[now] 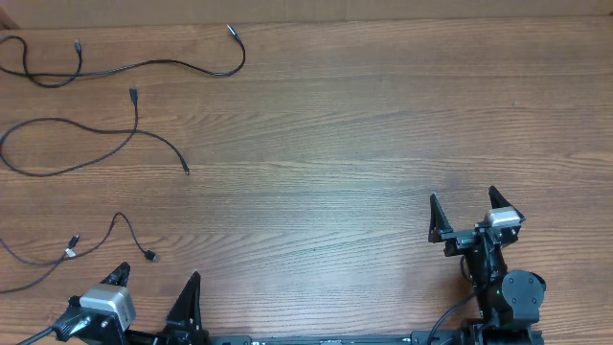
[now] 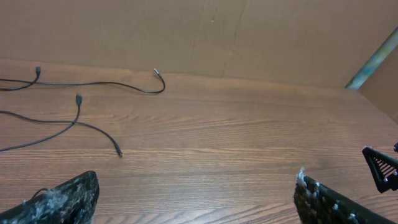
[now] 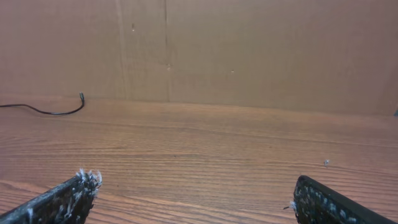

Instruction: Untangle cables

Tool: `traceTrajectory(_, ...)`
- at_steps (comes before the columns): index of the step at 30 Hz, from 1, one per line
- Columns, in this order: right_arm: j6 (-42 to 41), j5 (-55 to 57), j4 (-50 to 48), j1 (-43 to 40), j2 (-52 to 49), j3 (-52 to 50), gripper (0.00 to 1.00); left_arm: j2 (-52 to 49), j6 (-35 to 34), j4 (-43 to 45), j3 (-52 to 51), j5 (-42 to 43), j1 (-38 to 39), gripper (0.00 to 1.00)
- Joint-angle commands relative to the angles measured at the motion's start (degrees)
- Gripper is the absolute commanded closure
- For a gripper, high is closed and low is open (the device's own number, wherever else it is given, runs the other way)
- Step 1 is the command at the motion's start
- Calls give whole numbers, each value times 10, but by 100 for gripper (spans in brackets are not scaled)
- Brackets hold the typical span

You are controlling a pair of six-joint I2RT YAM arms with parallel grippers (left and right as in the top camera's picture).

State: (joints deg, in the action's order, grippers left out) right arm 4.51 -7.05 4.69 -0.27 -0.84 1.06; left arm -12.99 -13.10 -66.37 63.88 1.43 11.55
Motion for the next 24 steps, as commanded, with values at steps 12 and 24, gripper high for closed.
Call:
traceTrajectory(12,0,4,-3,2,7,-6,0,9,44,113,-176,28,-42,0)
traceTrajectory(24,1,4,-3,2,7,-6,0,126,159,428,-443,143,-129,0)
